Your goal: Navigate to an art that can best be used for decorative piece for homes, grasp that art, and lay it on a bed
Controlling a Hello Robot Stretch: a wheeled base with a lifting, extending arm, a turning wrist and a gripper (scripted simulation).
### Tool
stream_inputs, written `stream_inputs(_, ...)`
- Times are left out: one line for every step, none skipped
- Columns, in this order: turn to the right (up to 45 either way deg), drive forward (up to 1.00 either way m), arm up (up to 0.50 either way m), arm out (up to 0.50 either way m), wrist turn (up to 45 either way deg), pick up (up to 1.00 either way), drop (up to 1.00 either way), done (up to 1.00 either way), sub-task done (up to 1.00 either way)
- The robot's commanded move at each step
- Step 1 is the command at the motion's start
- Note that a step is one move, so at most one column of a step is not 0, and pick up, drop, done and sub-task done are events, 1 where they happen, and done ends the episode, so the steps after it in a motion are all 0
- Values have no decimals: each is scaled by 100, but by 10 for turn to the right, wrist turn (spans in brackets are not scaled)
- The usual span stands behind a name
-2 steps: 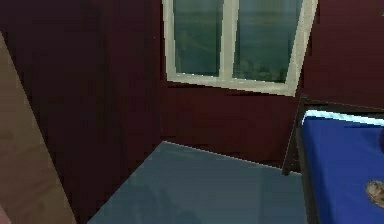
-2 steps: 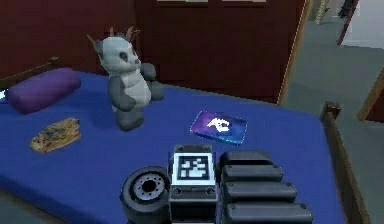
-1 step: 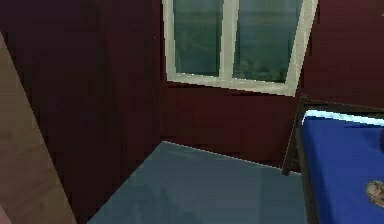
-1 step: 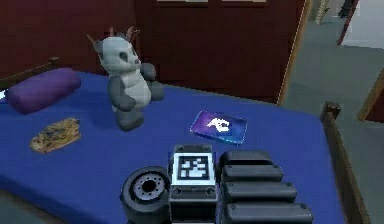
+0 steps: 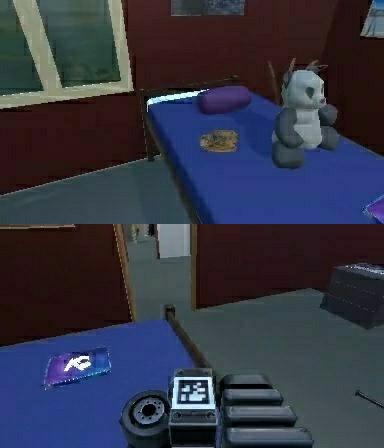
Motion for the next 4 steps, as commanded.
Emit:
stream_inputs(-180,0,0,0,0,0,0,0,0)
stream_inputs(0,65,0,0,0,0,0,0,0)
stream_inputs(450,0,0,0,0,0,0,0,0)
stream_inputs(450,0,0,0,0,0,0,0,0)
